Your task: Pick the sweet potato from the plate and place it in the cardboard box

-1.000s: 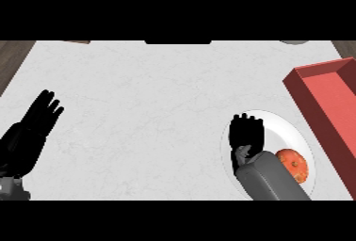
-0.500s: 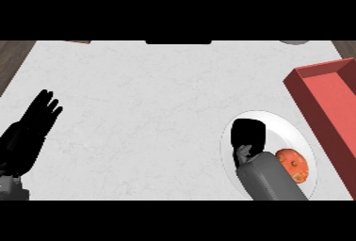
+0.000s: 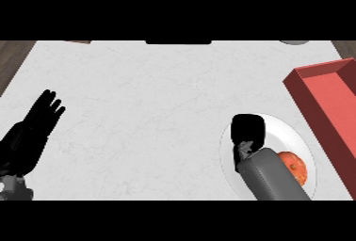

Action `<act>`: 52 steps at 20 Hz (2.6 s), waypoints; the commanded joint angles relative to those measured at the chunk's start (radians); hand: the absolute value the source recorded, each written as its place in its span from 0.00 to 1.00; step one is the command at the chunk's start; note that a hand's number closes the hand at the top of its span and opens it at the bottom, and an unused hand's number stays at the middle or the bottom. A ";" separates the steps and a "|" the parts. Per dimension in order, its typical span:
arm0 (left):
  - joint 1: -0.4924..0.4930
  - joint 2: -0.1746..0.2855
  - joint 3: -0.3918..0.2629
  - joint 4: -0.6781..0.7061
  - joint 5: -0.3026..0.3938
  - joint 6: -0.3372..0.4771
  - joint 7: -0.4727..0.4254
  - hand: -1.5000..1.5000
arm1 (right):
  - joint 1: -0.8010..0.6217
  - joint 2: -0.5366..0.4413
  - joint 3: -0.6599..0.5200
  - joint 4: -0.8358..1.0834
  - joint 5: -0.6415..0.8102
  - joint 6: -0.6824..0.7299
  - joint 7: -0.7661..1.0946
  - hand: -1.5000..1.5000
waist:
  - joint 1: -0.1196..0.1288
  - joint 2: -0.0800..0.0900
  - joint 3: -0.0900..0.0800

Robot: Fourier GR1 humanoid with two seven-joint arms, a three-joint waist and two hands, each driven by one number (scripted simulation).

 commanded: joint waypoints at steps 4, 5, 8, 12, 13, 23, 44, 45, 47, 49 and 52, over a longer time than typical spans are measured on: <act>-0.034 -0.008 0.017 -0.050 -0.004 0.032 0.099 0.50 | -0.007 0.068 -0.028 -0.004 0.036 -0.060 0.012 1.00 | 0.001 0.002 0.002; 0.028 -0.012 0.001 -0.067 0.008 -0.019 0.044 0.50 | 0.012 -0.012 -0.105 0.013 -0.010 -0.160 -0.087 1.00 | 0.006 0.002 0.002; 0.004 -0.035 -0.021 -0.046 -0.022 0.011 0.034 0.50 | -0.094 0.015 -0.271 0.023 -0.123 -0.216 -0.145 1.00 | 0.009 0.008 0.004; 0.022 -0.045 -0.013 -0.005 -0.037 -0.009 -0.028 0.50 | -0.128 -0.039 -0.317 0.072 -0.107 -0.317 -0.196 1.00 | 0.004 0.004 0.002; -0.022 -0.039 0.006 0.044 -0.035 -0.001 -0.032 0.50 | -0.097 -0.006 -0.288 0.086 -0.075 -0.417 -0.205 1.00 | 0.002 0.006 0.002; -0.040 -0.023 0.027 0.055 -0.040 -0.004 -0.008 0.50 | -0.229 -0.035 -0.254 -0.272 -0.041 -0.280 -0.090 1.00 | -0.014 -0.002 0.001; -0.002 -0.047 0.018 -0.051 -0.026 -0.020 0.058 0.50 | -0.306 -0.323 -0.564 -0.390 0.009 -0.179 -0.052 1.00 | -0.002 0.001 0.002; -0.004 -0.050 0.020 0.044 -0.068 -0.039 -0.057 0.50 | -0.392 -0.379 -0.610 -0.303 -0.031 -0.149 -0.100 1.00 | -0.001 0.003 0.001; 0.002 -0.027 0.035 -0.020 -0.018 -0.057 0.038 0.50 | -0.285 -0.373 -0.614 -0.328 -0.025 -0.222 -0.133 1.00 | -0.002 0.002 0.002; 0.003 -0.024 0.060 0.016 -0.017 -0.072 -0.020 0.50 | -0.281 -0.391 -0.646 -0.224 -0.029 -0.344 -0.206 1.00 | 0.002 0.004 0.002; 0.036 -0.013 0.075 -0.043 0.003 -0.081 0.030 0.50 | -0.218 -0.382 -0.630 -0.263 -0.033 -0.355 -0.227 1.00 | 0.002 0.002 0.002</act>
